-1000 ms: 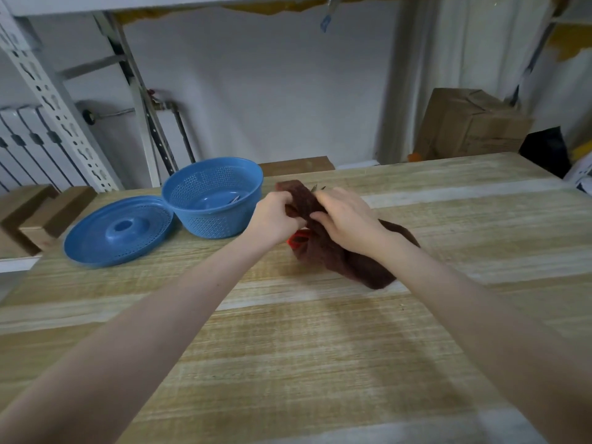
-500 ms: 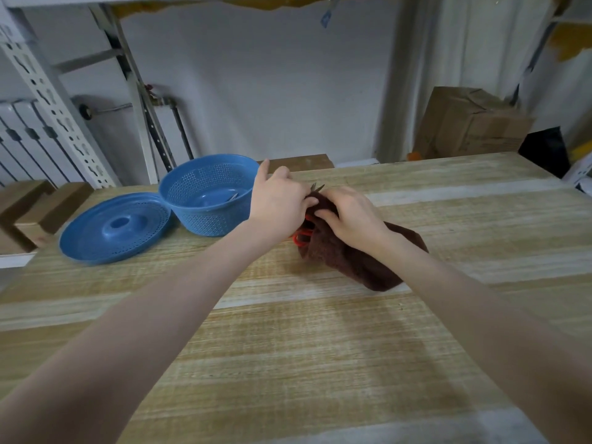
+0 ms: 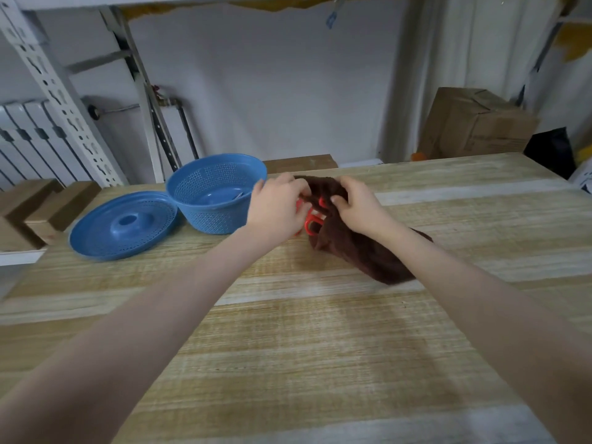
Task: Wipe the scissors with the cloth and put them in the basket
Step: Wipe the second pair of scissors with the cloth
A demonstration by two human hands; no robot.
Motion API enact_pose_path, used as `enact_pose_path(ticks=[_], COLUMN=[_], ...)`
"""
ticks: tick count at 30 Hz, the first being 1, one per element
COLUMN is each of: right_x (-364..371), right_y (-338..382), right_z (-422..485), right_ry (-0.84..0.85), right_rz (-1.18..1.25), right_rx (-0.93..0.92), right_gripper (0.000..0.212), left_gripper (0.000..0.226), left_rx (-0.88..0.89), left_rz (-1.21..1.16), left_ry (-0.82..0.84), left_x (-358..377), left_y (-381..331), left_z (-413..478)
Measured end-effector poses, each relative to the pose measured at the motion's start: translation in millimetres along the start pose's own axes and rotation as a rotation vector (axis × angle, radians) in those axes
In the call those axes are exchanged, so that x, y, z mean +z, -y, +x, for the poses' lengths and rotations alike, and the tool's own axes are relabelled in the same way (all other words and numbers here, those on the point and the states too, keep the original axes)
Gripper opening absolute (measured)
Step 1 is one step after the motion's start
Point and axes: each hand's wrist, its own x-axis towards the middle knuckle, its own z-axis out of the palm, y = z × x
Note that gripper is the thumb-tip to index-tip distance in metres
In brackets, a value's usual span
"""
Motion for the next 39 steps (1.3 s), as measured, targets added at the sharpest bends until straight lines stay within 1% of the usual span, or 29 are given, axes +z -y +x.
enact_pose_path(ticks=[2,4,5,7,9,11,12,14,16,17,18,19,21,23,24,25,26,28,29,32,34,36,38,39], right_x=[4.8,9.2,11.3,11.9,11.5,13.9,15.6,16.0,9.4,3.5,-1.9,-5.3,-2.3,9.7,15.5,18.6,19.3,17.8,16.0,14.1,12.4,8.0,1.4,-1.9], right_y=[3.1,3.1,2.1,0.9,0.9,-2.0,-4.5,-10.2,-18.0,-22.2,-24.6,-24.4,-14.7,-5.5,-2.7,-0.1,1.5,3.6,4.9,2.8,-4.7,-10.5,-15.2,-16.6], right_z=[-2.1,-5.6,-6.4,-6.0,-7.0,-8.6,-9.4,-8.9,-6.1,-4.3,-3.8,-4.1,-6.3,-7.1,-7.1,-6.9,-6.1,-3.7,-3.7,-1.5,-2.3,-2.7,-3.9,-3.7], right_ry=[-0.003,-0.017,-0.031,-0.052,-0.039,-0.039,-0.044,-0.108,-0.265,-0.329,-0.348,-0.324,-0.205,-0.049,-0.004,0.003,-0.028,-0.096,-0.099,0.02,0.059,0.035,-0.033,-0.085], right_rz=[-0.005,-0.001,0.009,0.055,0.077,0.082,0.108,0.244,0.41,0.448,0.454,0.432,0.327,0.085,-0.044,-0.138,-0.203,-0.299,-0.322,-0.295,-0.253,-0.186,-0.051,0.03], right_rx=[-0.054,-0.103,-0.116,-0.126,-0.15,-0.183,-0.171,-0.069,0.072,0.13,0.16,0.16,0.076,-0.054,-0.123,-0.169,-0.194,-0.216,-0.218,-0.195,-0.195,-0.158,-0.039,0.02], right_gripper=[0.025,0.025,0.023,0.021,0.018,0.019,0.022,0.026,0.031,0.033,0.034,0.035,0.032,0.023,0.02,0.019,0.02,0.021,0.021,0.014,0.016,0.016,0.01,0.011], left_gripper=[0.016,0.01,0.011,0.011,0.021,0.031,0.034,0.034,0.029,0.025,0.022,0.017,0.009,0.009,0.009,0.008,0.008,0.009,0.008,0.012,0.014,0.012,0.009,0.007], left_rx=[-0.075,-0.138,-0.171,-0.252,-0.294,-0.284,-0.277,-0.295,-0.343,-0.364,-0.371,-0.368,-0.353,-0.357,-0.361,-0.362,-0.357,-0.347,-0.339,-0.355,-0.396,-0.441,-0.494,-0.523], left_rz=[-0.122,-0.169,-0.204,-0.347,-0.42,-0.44,-0.446,-0.443,-0.455,-0.475,-0.488,-0.482,-0.467,-0.521,-0.551,-0.558,-0.553,-0.534,-0.513,-0.455,-0.469,-0.488,-0.521,-0.54], left_ry=[0.073,0.102,0.113,0.125,0.133,0.137,0.14,0.151,0.15,0.141,0.134,0.126,0.099,0.081,0.072,0.062,0.055,0.051,0.054,0.055,0.049,0.043,0.044,0.044], left_x=[3.8,6.3,7.9,9.1,7.5,5.6,4.0,2.8,2.8,2.7,1.4,-0.4,-4.8,-6.1,-7.0,-8.2,-10.1,-13.0,-12.8,-9.8,-8.3,-11.0,-13.7,-15.7], left_y=[-6.5,-9.0,-9.0,-12.1,-15.0,-13.3,-12.5,-10.6,-6.9,-4.4,-1.9,0.0,0.8,-3.4,-6.3,-8.2,-9.4,-8.1,-6.9,-3.1,1.6,7.8,16.2,20.5], left_z=[2.8,6.3,7.6,7.4,6.9,7.9,8.0,7.5,4.8,3.8,3.1,3.0,3.9,3.5,3.1,2.4,1.3,-0.8,-1.5,-2.5,-2.2,-0.7,0.8,1.2])
